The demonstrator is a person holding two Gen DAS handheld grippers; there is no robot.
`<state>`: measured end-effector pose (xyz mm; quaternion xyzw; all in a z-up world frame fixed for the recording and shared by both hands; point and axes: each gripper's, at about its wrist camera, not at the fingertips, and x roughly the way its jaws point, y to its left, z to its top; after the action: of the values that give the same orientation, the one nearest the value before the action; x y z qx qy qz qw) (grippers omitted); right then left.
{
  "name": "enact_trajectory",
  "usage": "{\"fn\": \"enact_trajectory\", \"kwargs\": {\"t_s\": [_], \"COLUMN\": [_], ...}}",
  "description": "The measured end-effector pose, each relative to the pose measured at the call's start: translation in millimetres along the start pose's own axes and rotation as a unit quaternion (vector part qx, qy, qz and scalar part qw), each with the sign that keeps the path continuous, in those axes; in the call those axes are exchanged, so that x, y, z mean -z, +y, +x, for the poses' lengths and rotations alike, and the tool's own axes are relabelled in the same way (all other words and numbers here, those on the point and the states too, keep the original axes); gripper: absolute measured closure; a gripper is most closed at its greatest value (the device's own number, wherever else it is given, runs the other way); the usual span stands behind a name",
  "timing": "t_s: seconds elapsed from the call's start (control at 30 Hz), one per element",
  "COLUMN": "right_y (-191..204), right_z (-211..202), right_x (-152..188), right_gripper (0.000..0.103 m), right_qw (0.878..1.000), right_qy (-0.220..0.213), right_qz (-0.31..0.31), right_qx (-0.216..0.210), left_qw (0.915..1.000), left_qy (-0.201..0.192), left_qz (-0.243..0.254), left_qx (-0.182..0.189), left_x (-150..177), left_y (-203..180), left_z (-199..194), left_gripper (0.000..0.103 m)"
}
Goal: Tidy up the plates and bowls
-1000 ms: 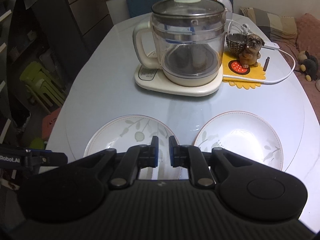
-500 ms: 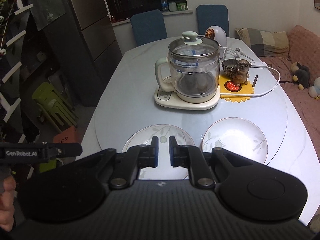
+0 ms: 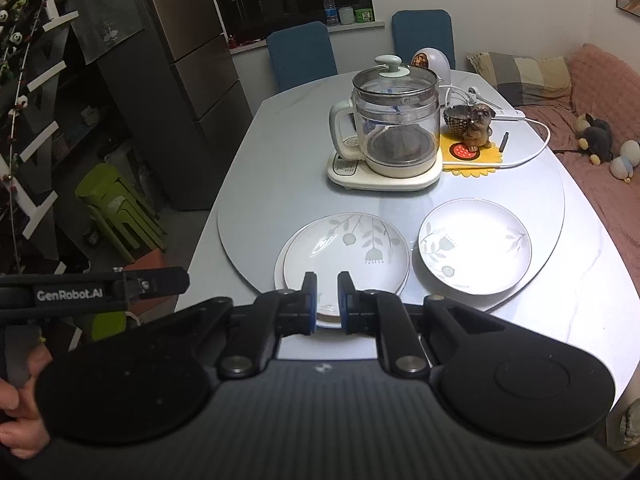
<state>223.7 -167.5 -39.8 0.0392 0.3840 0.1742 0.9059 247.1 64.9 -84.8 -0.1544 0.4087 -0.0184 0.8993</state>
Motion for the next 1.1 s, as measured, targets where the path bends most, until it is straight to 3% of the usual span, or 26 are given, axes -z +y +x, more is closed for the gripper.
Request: {"fn": "enact_trajectory", "kwargs": {"t_s": [0.33,0.77,0.97,1.0,1.07,1.1], "right_y": [-27.6,-97.9,-132.0,-138.1,-151.6,-158.6], "right_z": [-15.3,-28.6,-16.1,-12.9,-6.7,-4.0], "right_x": [5.7,-1.1,-7.6,-9.3,-12.4,-13.6], "right_gripper": [0.088,0.088,0.087,0.086,0.073,0.061], "right_qw": [0.999,0.996,0.995,0.995,0.995,0.995], "right_qy": [-0.011,-0.021,-0.007,-0.004,0.0,0.0], "right_qz": [0.022,0.057,0.063,0.062,0.064,0.067], "right_qx": [0.028,0.064,0.071,0.073,0.078,0.08], "left_qw": [0.9997,0.9977,0.9964,0.9962,0.9959,0.9957], "left_qy": [0.012,0.042,0.068,0.072,0.08,0.084], "left_qz": [0.01,0.031,0.024,0.022,0.02,0.018], "left_qx": [0.018,0.044,0.045,0.043,0.038,0.035], "left_x": [3.4,-10.6,-17.2,-18.5,-21.4,-22.4], "left_y": [-24.0,-91.1,-114.8,-118.3,-125.8,-129.6], "left_z": [10.2,65.2,104.5,111.7,126.7,133.4], "left_gripper": [0.048,0.048,0.037,0.036,0.035,0.035]}}
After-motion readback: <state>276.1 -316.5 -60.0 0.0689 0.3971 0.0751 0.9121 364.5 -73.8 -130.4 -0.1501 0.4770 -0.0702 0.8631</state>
